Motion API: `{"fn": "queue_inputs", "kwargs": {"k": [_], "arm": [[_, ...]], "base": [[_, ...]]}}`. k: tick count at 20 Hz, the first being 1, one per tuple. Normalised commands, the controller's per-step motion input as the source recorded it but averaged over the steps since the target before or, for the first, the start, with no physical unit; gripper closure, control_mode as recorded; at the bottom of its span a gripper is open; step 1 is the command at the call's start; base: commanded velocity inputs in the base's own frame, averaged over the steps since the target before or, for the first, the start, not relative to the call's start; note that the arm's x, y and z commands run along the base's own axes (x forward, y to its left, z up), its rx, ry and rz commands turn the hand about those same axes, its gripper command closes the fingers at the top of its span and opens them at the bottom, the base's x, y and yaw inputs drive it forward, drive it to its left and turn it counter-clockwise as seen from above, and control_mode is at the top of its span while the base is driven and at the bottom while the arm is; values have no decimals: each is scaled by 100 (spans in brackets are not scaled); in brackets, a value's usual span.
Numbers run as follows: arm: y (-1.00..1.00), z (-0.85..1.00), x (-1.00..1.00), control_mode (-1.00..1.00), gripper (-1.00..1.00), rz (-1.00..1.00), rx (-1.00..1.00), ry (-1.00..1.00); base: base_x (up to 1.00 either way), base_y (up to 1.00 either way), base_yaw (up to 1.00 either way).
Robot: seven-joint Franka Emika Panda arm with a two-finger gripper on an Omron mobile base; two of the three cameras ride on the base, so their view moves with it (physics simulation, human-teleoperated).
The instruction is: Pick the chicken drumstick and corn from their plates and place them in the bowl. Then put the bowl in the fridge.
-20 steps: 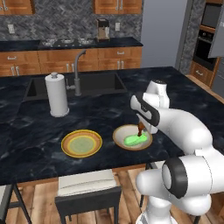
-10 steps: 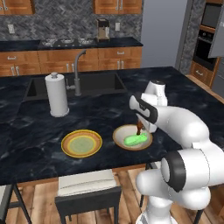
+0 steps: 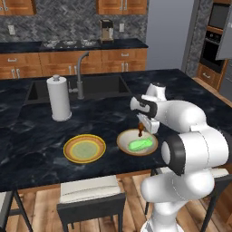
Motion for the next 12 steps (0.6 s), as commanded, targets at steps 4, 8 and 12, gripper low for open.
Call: {"fn": "queue_inputs", "kwargs": {"k": [4,8,12], "arm": [[18,-27,-2,-100,100,0,0,0],[13,-29,-1,-100,100,0,0,0],[6,-27,0,-100,100,0,0,0]], "base": [[0,0,0],[0,0,0],[0,0,0]]}}
